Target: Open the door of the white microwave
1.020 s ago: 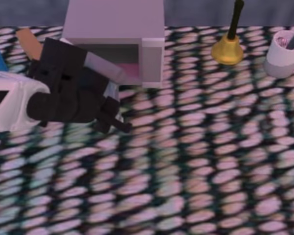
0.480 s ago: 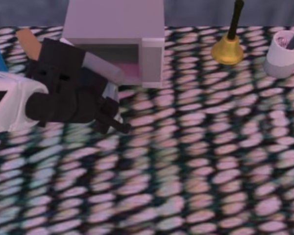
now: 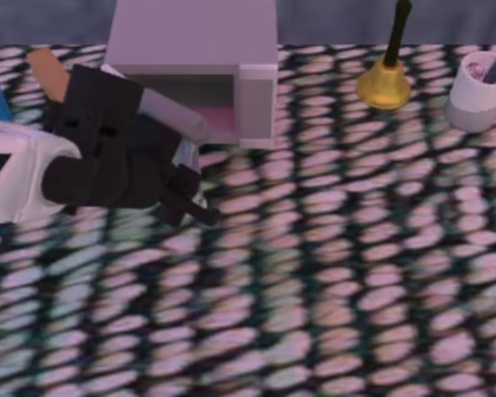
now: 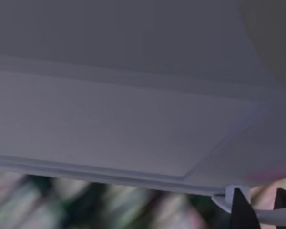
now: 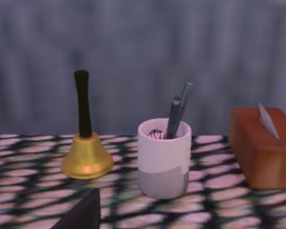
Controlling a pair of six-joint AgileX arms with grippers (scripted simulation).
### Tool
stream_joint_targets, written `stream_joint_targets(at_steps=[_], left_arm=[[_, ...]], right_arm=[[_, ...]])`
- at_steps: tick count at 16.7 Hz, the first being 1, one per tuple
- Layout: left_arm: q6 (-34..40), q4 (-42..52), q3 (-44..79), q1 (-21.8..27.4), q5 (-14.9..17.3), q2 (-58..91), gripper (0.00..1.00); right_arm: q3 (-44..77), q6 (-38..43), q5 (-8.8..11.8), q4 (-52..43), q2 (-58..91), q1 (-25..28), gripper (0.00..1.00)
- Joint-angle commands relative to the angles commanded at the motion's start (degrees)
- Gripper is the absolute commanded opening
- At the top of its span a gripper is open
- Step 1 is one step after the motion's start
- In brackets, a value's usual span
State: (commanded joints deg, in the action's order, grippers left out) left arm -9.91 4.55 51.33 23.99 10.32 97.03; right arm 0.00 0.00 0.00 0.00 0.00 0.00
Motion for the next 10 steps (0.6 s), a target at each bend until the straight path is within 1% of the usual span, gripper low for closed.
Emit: stream_joint_targets(at_steps=[9, 10], left_arm=[[0.0, 0.0, 0.0, 0.0, 0.0, 0.0, 0.00], [0.3, 0.0, 0.1, 0.4, 0.4, 0.0, 0.00]], right_arm=[[0.0, 0.0, 0.0, 0.0, 0.0, 0.0, 1.00], [0.0, 0.0, 0.0, 0.0, 0.0, 0.0, 1.00]])
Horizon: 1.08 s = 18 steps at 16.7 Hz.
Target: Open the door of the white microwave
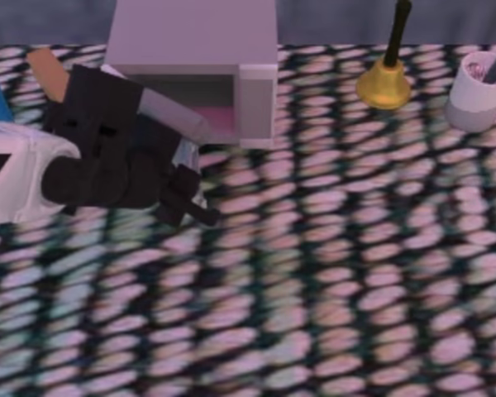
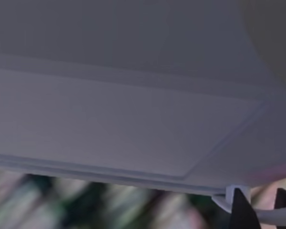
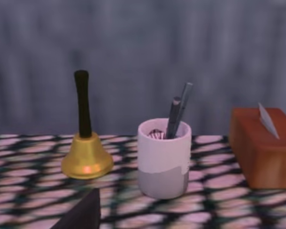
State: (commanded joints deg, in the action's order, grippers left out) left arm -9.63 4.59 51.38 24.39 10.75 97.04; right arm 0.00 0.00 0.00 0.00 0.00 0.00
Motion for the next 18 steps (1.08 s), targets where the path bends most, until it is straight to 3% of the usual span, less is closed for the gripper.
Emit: stream_joint_targets(at_steps=[9, 18], left_arm=[[-5.6, 1.2, -1.3, -2.9, 3.8, -1.3, 0.00], [-5.7, 1.2, -1.3, -3.0, 3.9, -1.3, 0.00]], right_arm=[[0.0, 0.0, 0.0, 0.0, 0.0, 0.0, 1.00], [0.0, 0.0, 0.0, 0.0, 0.0, 0.0, 1.00]])
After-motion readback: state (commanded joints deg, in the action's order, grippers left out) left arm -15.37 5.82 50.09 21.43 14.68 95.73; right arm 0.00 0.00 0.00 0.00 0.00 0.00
